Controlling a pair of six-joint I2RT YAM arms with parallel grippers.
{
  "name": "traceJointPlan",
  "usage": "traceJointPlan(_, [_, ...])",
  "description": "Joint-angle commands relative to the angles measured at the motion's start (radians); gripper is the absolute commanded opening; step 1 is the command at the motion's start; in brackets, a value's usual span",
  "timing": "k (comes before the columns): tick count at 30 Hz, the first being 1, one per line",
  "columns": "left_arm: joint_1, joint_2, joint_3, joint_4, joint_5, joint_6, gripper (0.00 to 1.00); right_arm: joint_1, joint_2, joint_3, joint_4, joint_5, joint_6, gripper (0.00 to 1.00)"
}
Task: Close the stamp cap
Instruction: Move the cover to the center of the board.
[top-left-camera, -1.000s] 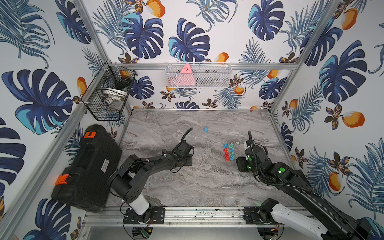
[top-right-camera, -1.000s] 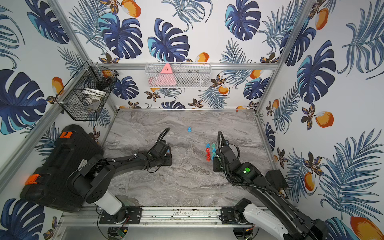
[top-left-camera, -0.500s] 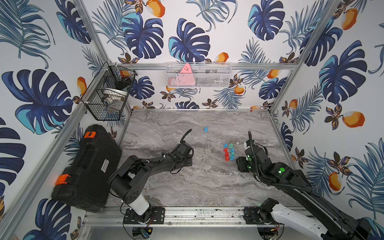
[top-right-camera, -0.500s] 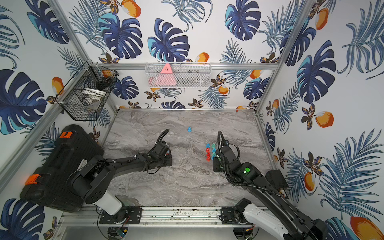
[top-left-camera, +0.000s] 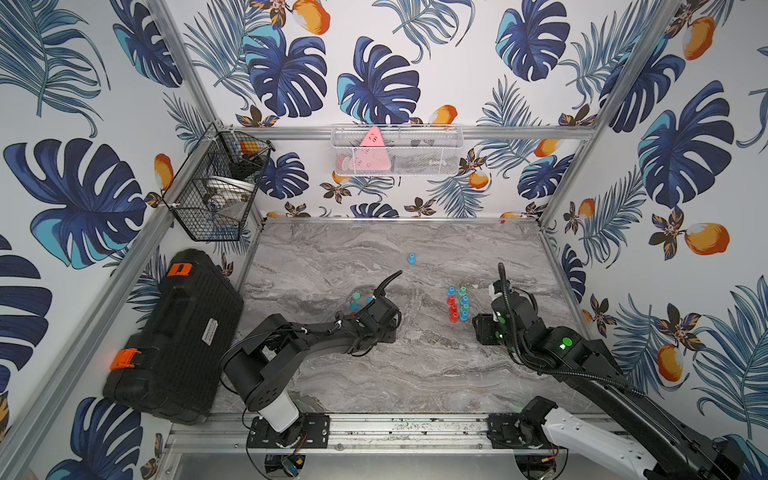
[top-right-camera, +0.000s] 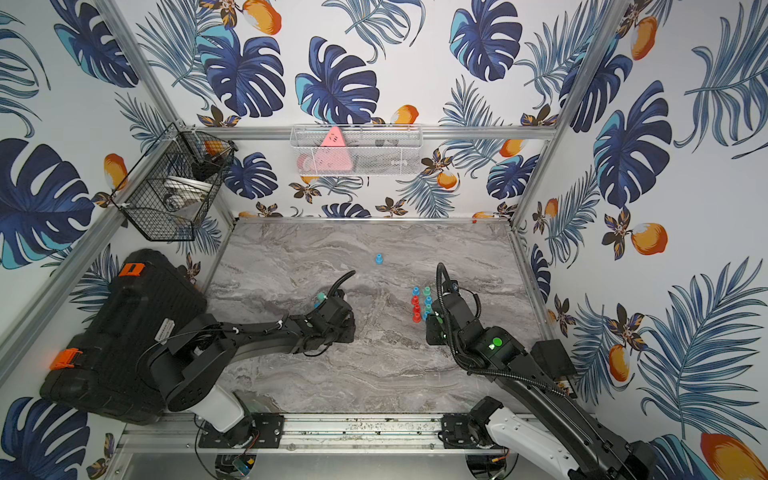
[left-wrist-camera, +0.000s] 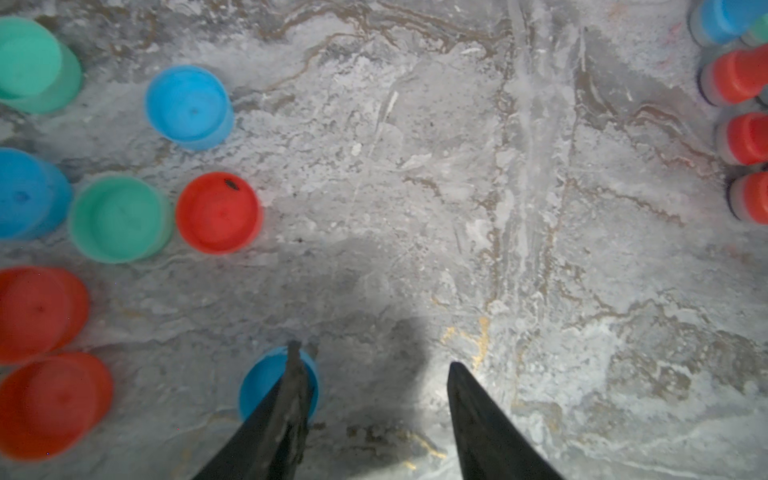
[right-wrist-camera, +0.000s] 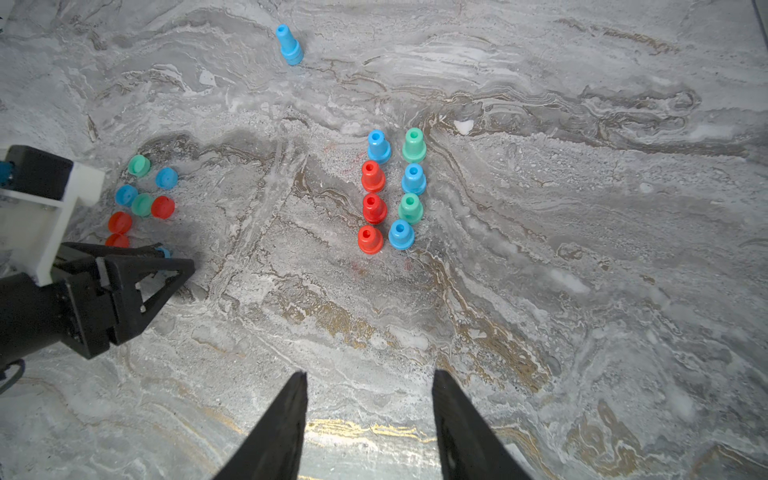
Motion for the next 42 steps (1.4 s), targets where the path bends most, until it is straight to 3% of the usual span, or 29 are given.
traceJointPlan(1, [-0.031,0.018,0.001,-0.055,0.028,-0.038,0.58,0.007,-0.004,0.002,-0.009,0.021,0.014,0.52])
traceJointPlan(14, [-0.145,0.109,0.074,-0.040,0.015,-0.055,0.58,0.026,-0.018,0.002,-0.016,0.046,0.021,0.52])
traceJointPlan(42, [-0.176,0.258,0.275,-0.077,0.028,-0.019,0.57,0.051,-0.026,0.005,-0.027,0.072,0.029,0.52])
